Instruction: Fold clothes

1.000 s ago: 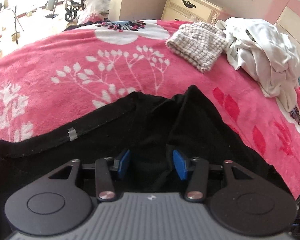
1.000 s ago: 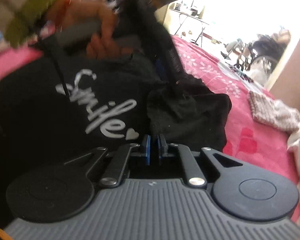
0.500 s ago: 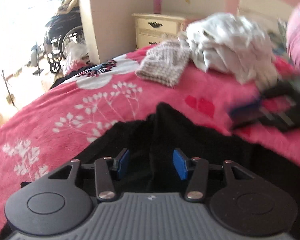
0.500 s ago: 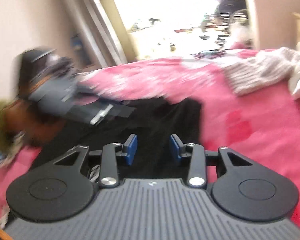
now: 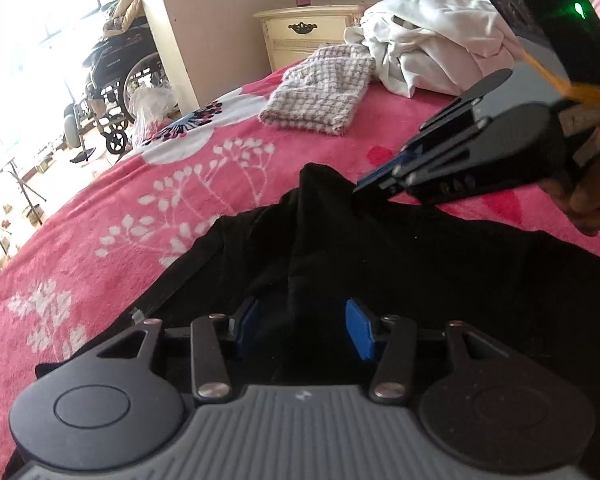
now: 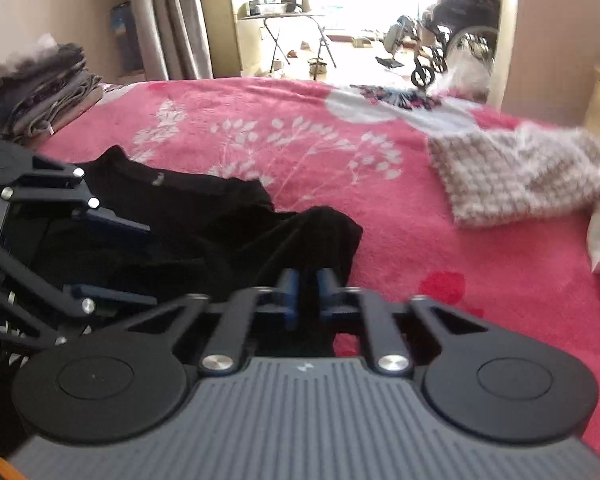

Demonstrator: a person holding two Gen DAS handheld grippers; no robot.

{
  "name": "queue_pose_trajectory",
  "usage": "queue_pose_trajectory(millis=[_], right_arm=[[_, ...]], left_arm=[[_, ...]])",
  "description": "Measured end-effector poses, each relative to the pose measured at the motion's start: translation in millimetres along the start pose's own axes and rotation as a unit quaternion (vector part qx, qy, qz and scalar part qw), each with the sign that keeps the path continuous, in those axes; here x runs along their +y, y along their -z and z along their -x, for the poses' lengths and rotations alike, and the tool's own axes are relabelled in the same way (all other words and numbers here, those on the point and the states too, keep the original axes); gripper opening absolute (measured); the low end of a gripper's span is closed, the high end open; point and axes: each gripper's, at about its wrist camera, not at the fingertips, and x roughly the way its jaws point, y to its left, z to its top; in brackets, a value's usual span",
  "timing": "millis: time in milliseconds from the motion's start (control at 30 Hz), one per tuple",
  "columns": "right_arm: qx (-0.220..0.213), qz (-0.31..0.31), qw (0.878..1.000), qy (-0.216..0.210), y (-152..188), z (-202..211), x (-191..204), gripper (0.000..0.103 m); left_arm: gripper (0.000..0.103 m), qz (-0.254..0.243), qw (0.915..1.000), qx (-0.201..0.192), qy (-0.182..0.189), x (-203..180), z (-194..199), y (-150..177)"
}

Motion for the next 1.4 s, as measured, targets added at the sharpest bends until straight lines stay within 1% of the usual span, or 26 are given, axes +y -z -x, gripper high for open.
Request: queue_pose_trajectory(millis=[100,200,300,400,500,567,600,667,700,733,800,833,900,967,1067,1133,1200,1267,1400], right_arm=[[-0.020,-0.039,0.999,-0.001,4.5,9.6,-13.3,0.001],[-0.021,-0.075,0.997,0.002,9.1,11.5,-29.7,0.001],[-0.026,-0.099,0.995,0.008,14.1,13.5,-41.7,0.001],[-0.026,-0.108,0.993,0.026,17.8,11.1,-48.5,0.001],[-0.031,-0.140,0.990,0.015,20.2,9.9,-61.2,0.004],[-0.040,-0.150,0.988,-0.003,16.6,11.9,-65.2,0.006],[-0.044,-0.154,0.987,-0.012,14.6,13.0,-66.9,0.007],[-0.053,-0.163,0.985,-0.030,10.4,15.3,-70.3,0.018],[-0.057,-0.167,0.983,-0.039,8.4,16.5,-72.0,0.026],[-0.062,-0.171,0.982,-0.048,6.3,17.6,-73.7,0.027],[-0.067,-0.149,0.985,-0.046,-2.9,21.5,-68.2,0.028],[-0.068,-0.140,0.986,-0.052,-7.7,24.4,-64.7,0.028],[-0.058,-0.122,0.989,-0.068,-16.8,27.7,-54.6,0.028],[-0.032,-0.108,0.990,-0.080,-25.4,23.5,-41.8,0.027],[0.002,-0.081,0.992,-0.096,-38.1,15.9,-22.1,0.027],[0.008,-0.035,0.996,-0.079,-44.2,11.9,-7.5,0.027],[0.028,-0.013,0.997,-0.077,-48.4,3.0,0.5,0.027],[0.053,-0.013,0.995,-0.085,-50.3,-7.9,2.9,0.027],[0.084,-0.052,0.992,-0.077,-45.2,-18.9,-4.2,0.027]], left_arm=[[0.049,-0.001,1.0000,-0.003,-0.003,-2.9,-5.1,-3.0],[0.049,0.002,1.0000,-0.002,-0.006,-3.8,-10.5,-5.8],[0.049,0.002,1.0000,0.000,-0.010,-3.9,-15.0,-7.3],[0.049,0.000,0.9999,0.001,-0.017,-3.5,-19.2,-7.7],[0.049,0.008,0.9997,0.003,-0.021,-1.9,-20.9,-8.5],[0.049,0.012,0.9997,0.003,-0.021,-0.9,-19.1,-9.4],[0.049,0.015,0.9997,0.004,-0.019,0.0,-17.0,-10.2],[0.049,0.025,0.9997,0.002,-0.008,2.7,-10.8,-11.2],[0.049,0.027,0.9996,-0.001,-0.004,2.9,-6.4,-11.4],[0.049,0.026,0.9996,-0.007,-0.004,1.8,-1.0,-11.2],[0.049,0.015,0.9997,-0.017,0.003,-2.8,10.2,-8.8],[0.049,0.008,0.9997,-0.022,0.008,-5.6,15.7,-7.0],[0.049,-0.010,0.9993,-0.029,0.021,-14.7,22.8,-3.4],[0.049,-0.032,0.9986,-0.034,0.024,-27.2,24.9,0.2],[0.049,-0.044,0.9980,-0.021,0.042,-43.0,18.4,5.2],[0.049,-0.051,0.9973,-0.008,0.051,-51.4,13.8,10.0],[0.048,-0.054,0.9970,-0.005,0.055,-56.2,13.7,14.3],[0.048,-0.055,0.9967,-0.004,0.059,-58.1,16.0,17.3],[0.048,-0.026,0.9980,-0.004,0.058,-40.2,26.5,18.4]])
